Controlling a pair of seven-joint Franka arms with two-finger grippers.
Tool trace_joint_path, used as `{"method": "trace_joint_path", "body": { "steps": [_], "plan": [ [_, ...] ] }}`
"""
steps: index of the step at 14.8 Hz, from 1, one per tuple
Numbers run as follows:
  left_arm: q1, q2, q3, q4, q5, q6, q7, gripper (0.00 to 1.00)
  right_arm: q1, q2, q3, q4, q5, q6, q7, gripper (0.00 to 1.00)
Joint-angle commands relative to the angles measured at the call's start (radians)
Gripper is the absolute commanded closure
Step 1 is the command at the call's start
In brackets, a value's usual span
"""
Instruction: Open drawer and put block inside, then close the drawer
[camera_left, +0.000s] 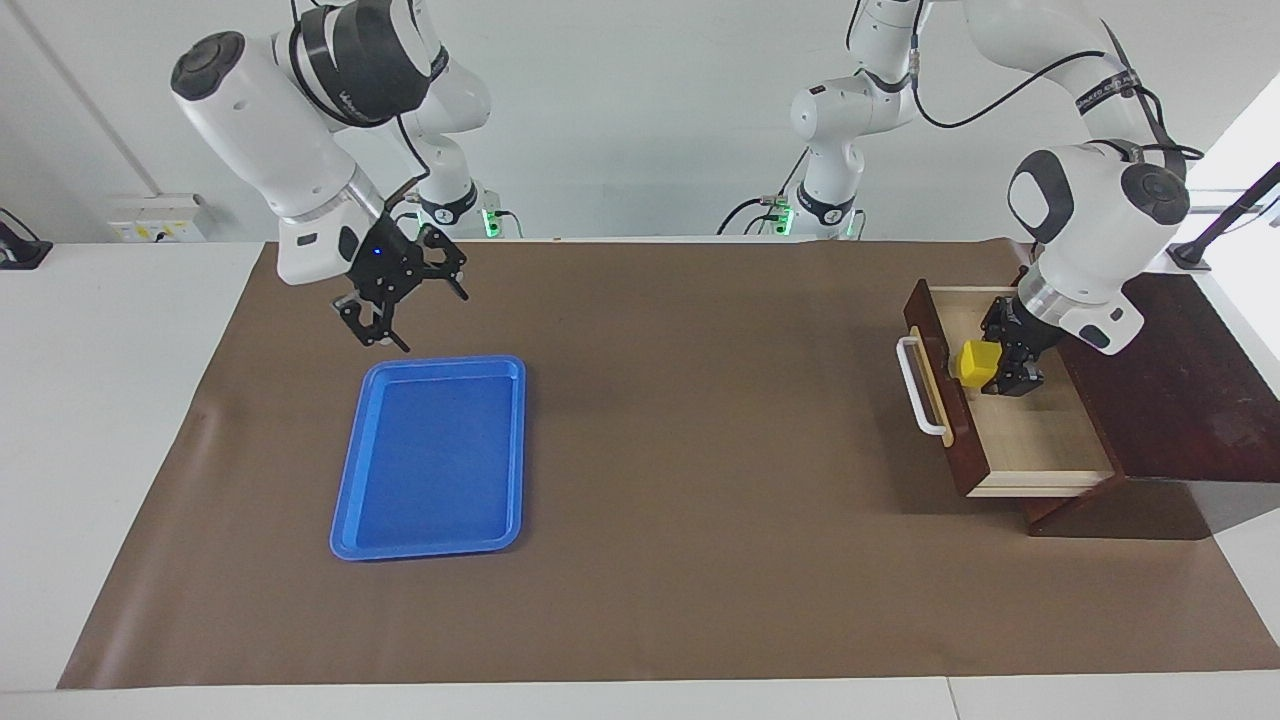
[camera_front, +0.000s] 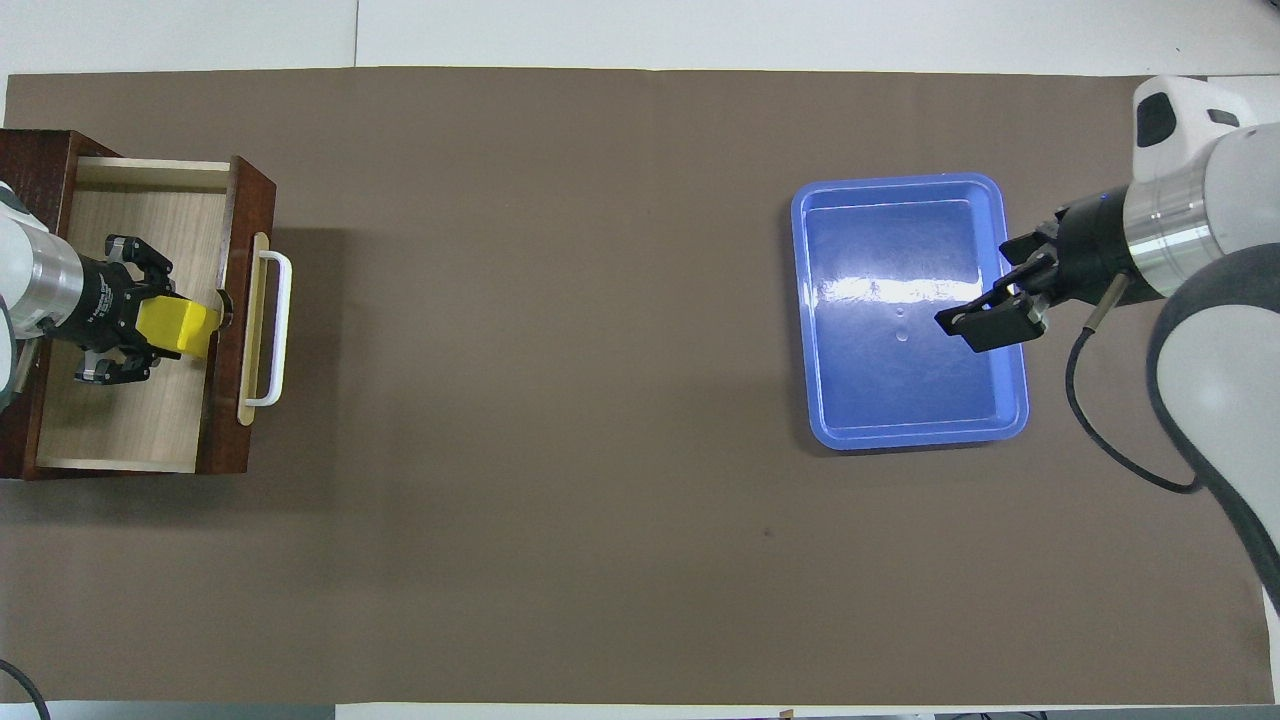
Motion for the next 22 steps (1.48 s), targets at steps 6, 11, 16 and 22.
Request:
{"method": "trace_joint_path", "body": {
  "steps": [6, 11, 16, 22],
  "plan": [
    [0.031, -0.055, -0.008, -0.048, 0.007, 0.046, 0.059, 0.0, -0.092, -0.048, 0.01, 0.143, -0.197, -0.32, 0.292, 0.0],
    [-0.118, 0.027, -0.015, 0.177, 0.006, -0.129, -0.039, 0.0, -0.086, -0.138, 0.009, 0.143, -0.237, -0.446, 0.518, 0.0],
    [-0.193, 0.005, -0.016, 0.04, 0.035, -0.011, -0.154, 0.0, -0.086, -0.152, 0.018, 0.11, -0.312, -0.407, 0.531, 0.0],
    [-0.078, 0.01, -0.012, 0.041, 0.108, 0.009, -0.031, 0.0, -0.097, -0.151, 0.005, 0.09, -0.326, -0.37, 0.494, 0.0]
  ]
}}
